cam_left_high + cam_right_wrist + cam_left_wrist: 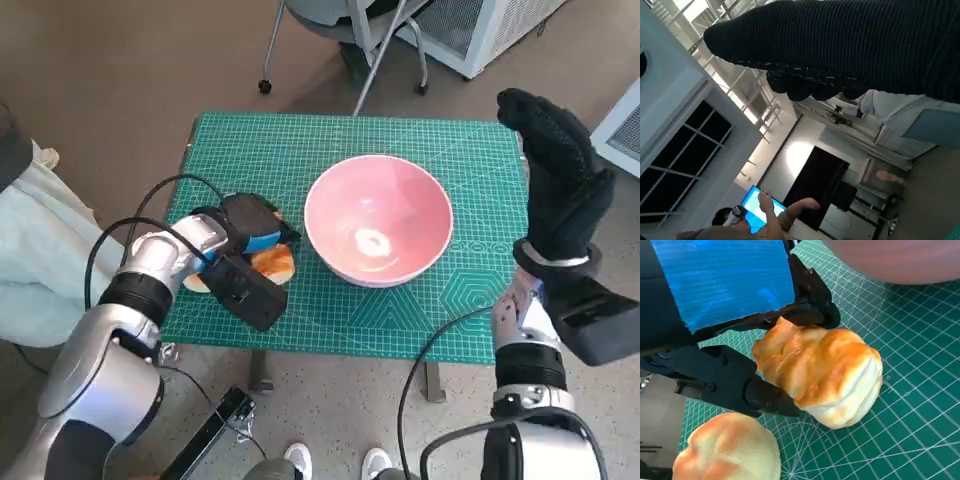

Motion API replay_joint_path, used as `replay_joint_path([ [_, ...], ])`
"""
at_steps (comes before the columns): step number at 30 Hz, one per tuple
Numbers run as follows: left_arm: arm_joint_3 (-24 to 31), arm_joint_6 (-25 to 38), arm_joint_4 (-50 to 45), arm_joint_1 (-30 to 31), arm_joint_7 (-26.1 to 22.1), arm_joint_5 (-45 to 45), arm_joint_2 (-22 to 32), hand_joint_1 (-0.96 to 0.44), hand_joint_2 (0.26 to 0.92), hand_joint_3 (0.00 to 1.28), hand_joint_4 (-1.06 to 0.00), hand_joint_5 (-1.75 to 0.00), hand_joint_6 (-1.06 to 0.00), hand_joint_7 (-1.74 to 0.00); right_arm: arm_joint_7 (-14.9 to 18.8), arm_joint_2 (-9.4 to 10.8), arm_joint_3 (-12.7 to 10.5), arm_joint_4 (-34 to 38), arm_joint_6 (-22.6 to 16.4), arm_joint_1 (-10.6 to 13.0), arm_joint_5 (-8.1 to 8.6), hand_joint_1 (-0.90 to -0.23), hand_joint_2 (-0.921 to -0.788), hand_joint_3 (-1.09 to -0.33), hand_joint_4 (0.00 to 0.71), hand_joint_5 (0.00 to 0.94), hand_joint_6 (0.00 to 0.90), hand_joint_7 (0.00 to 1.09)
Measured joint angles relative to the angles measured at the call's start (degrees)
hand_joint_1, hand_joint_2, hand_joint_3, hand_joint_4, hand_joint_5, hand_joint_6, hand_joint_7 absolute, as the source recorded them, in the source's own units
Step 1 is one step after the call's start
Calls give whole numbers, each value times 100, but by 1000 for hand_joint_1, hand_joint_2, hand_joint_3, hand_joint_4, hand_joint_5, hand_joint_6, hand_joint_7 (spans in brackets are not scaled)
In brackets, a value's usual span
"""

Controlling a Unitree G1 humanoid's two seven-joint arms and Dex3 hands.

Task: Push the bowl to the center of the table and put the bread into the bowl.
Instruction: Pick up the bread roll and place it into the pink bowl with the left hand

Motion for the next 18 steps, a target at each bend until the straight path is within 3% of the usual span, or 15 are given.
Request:
replay_joint_path([
  [4,4,-55,9,7,78,-48,2,-3,917,90,-610,-1232,-661,-1063,-30,2,22,-13,0,23,0,-576,-921,-693,344,3,32,841],
  [8,72,-178,25,26,51,-199,27,-1,919,88,-619,-1303,-669,-1046,-53,3,37,-24,0,40,-1,-572,-921,-692,347,5,30,836],
  [12,195,-305,35,35,-56,-393,100,0,919,79,-629,-1306,-679,-1035,-80,8,54,-31,0,61,-1,-571,-921,-692,352,7,26,827],
  [18,576,-451,22,37,-286,-827,374,0,920,79,-643,-1201,-651,-1159,-112,21,85,-79,3,92,-1,-583,-921,-691,356,8,23,811],
])
